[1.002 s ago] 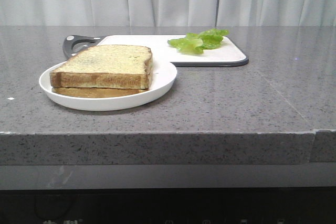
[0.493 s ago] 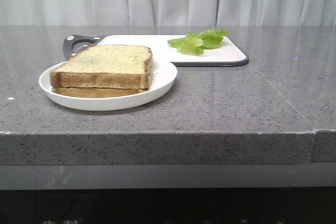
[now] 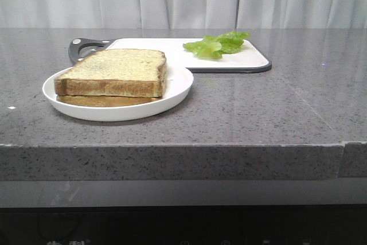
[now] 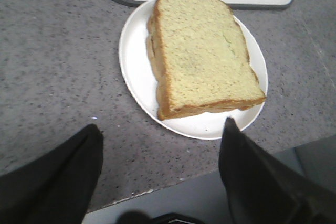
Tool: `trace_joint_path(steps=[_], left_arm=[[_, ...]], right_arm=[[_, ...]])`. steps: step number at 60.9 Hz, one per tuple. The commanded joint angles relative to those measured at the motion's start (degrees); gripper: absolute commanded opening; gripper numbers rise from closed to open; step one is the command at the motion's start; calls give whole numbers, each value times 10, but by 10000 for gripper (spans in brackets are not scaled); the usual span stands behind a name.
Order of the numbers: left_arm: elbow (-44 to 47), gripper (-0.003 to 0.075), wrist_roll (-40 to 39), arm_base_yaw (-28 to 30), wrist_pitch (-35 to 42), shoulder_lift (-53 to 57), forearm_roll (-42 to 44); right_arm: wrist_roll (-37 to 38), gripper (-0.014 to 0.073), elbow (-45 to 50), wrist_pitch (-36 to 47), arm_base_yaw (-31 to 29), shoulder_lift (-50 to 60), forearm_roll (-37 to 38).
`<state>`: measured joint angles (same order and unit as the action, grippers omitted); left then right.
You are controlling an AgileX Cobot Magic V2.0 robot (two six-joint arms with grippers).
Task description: Left arm grabs bread, right arm adds lettuce
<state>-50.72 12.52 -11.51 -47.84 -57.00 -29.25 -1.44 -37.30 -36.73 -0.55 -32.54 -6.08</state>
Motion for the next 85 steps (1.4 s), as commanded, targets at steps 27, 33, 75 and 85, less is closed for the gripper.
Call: trace_joint_path(steps=[27, 33, 75, 85], left_arm=[[-183, 473, 3, -53, -33, -272, -65], [-203, 473, 3, -53, -34, -305, -66], [-232, 181, 3, -52, -21, -372, -59], [-232, -14, 3, -49, -26, -372, -60]], right_arm=[[-4, 417, -15, 35, -2, -4, -3], [-4, 417, -15, 35, -2, -4, -3], [-4, 417, -15, 34, -2, -4, -3], [-4, 417, -15, 34, -2, -4, -3]])
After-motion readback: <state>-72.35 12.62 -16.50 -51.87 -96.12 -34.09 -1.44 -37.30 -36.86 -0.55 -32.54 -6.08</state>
